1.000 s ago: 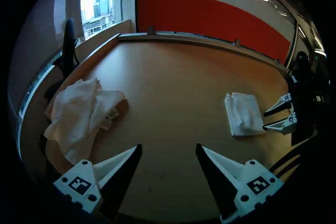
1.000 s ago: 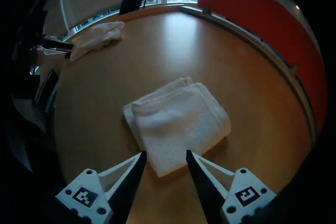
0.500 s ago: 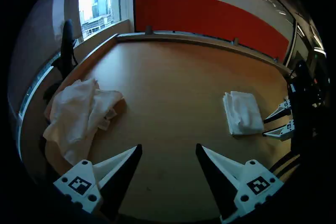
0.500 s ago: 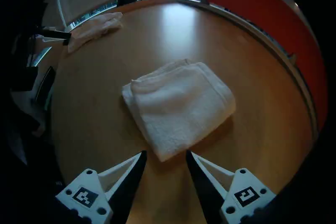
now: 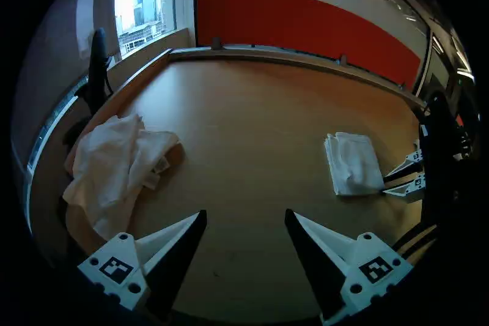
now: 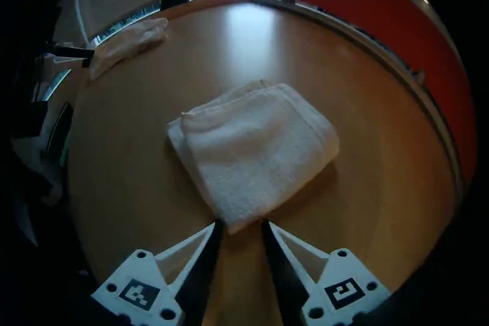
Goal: Fold towel
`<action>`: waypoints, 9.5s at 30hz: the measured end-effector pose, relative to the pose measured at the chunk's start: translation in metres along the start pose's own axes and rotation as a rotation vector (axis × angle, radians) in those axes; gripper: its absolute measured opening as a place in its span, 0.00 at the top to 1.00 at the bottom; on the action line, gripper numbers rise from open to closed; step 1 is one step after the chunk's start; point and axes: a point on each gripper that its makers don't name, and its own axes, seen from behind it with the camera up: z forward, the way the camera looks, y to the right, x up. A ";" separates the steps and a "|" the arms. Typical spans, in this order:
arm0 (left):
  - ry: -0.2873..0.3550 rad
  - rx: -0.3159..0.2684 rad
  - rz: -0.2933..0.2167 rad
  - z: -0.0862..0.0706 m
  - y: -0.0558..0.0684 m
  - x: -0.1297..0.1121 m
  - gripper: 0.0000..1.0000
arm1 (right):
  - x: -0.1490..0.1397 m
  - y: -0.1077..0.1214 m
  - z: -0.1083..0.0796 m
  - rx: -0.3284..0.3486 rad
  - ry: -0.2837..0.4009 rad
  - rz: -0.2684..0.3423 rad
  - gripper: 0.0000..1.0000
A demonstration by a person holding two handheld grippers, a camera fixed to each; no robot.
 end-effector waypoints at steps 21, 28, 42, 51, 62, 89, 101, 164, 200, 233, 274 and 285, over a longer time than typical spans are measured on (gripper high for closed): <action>0.002 -0.002 0.004 -0.001 0.000 0.001 0.05 | 0.000 -0.001 0.000 -0.018 0.018 0.011 0.96; 0.005 -0.007 0.007 0.001 0.001 0.001 0.05 | 0.013 0.003 -0.008 -0.027 0.043 0.013 0.96; 0.041 -0.048 0.031 0.006 0.008 0.021 0.05 | 0.094 0.022 -0.046 -0.068 0.154 -0.022 0.96; 0.072 -0.075 0.050 0.009 0.011 0.041 0.05 | 0.152 0.028 -0.078 -0.095 0.244 -0.046 0.96; 0.086 -0.112 0.060 0.013 0.024 0.053 0.05 | 0.170 0.037 -0.106 -0.104 0.281 -0.028 0.96; 0.085 -0.112 0.062 0.016 0.045 0.065 0.05 | 0.093 0.168 -0.180 -0.202 0.226 0.054 0.96; 0.075 -0.080 0.058 0.014 0.049 0.064 0.05 | 0.039 0.244 -0.205 -0.255 0.178 0.108 0.96; 0.066 -0.065 0.098 0.007 0.083 0.066 0.05 | -0.183 0.328 -0.275 -0.384 -0.045 0.358 0.96; 0.062 -0.061 0.111 0.001 0.079 0.060 0.05 | -0.238 0.324 -0.276 -0.451 -0.119 0.464 0.96; 0.059 -0.068 0.123 0.004 0.082 0.061 0.05 | -0.248 0.326 -0.273 -0.505 -0.142 0.476 0.91; 0.089 -0.108 0.136 0.003 0.077 0.070 0.05 | -0.210 0.298 -0.276 -0.572 -0.022 0.522 0.11; 0.095 -0.094 0.131 -0.004 0.070 0.069 0.05 | -0.194 0.281 -0.246 -0.521 -0.002 0.509 0.12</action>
